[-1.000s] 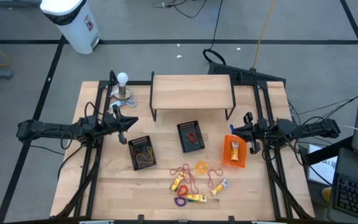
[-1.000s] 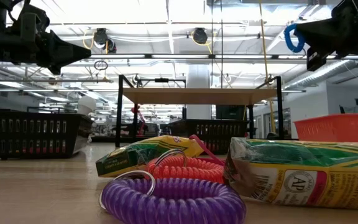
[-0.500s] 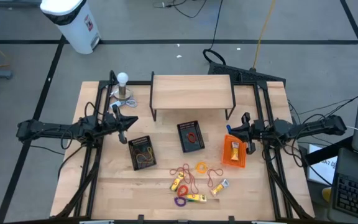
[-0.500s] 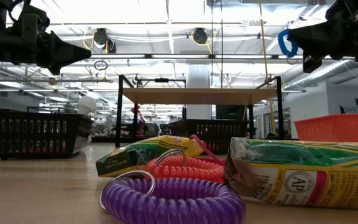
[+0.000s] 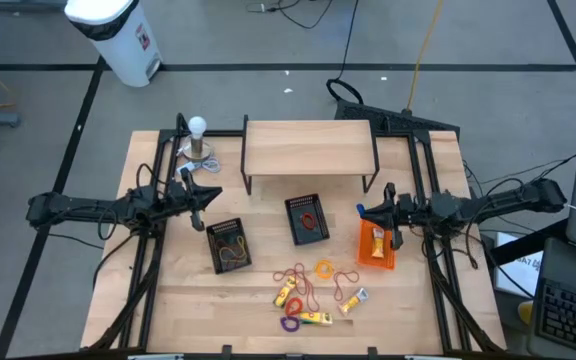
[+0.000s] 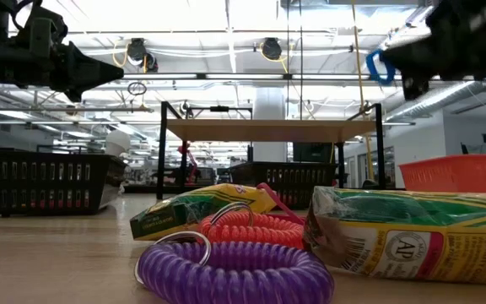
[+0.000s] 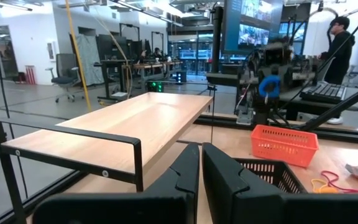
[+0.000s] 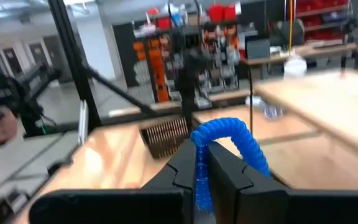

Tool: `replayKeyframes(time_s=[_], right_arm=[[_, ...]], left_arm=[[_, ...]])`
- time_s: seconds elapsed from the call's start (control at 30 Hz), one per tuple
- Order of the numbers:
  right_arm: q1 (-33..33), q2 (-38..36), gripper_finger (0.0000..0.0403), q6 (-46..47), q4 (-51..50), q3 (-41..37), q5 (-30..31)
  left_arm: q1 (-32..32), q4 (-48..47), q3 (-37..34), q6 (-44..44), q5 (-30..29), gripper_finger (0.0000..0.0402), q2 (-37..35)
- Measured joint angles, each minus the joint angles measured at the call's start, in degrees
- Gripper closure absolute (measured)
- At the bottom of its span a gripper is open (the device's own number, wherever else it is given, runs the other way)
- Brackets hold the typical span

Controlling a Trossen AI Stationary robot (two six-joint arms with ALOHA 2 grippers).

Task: Pick & Place Office Desk Supplies
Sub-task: Put the blue spring rubberband into the right black bin

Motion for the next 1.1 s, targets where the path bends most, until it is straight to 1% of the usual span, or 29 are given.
replayKeyframes(time_s=[0.13, 0.4, 0.6, 0.73, 0.9, 1.03, 1.1], right_arm=[[0.0, 9.03, 0.0391, 0.01, -0.59, 5.13, -0.01], [0.07, 30.32, 0.0391, 0.03, -0.68, 15.09, 1.48], [0.0, 44.02, 0.0392, 0.05, 2.57, 21.5, 1.7], [-0.08, 50.63, 0.0392, -0.06, 3.37, 25.44, 4.39], [-1.19, 58.22, 0.0392, -0.09, 2.98, 28.4, 4.35], [-1.66, 62.22, 0.0392, 0.28, 3.44, 29.55, 4.49], [-1.84, 63.04, 0.0392, 1.49, 3.41, 29.62, 4.17]], left_arm=[[0.0, 0.06, 0.0, 0.02, -0.08, 0.0382, 0.01], [0.0, -0.04, 0.04, -0.59, -0.48, 0.0382, 0.02], [0.0, 0.02, 0.04, -0.18, -0.48, 0.0382, 0.01], [0.0, 0.01, 0.04, -0.22, -0.47, 0.0382, 0.02], [0.02, 0.02, 0.04, -0.34, -0.45, 0.0382, 0.02], [0.0, 0.02, 0.04, -0.38, -0.44, 0.0382, 0.02], [0.0, 0.03, 0.04, -0.39, -0.44, 0.0382, 0.02]])
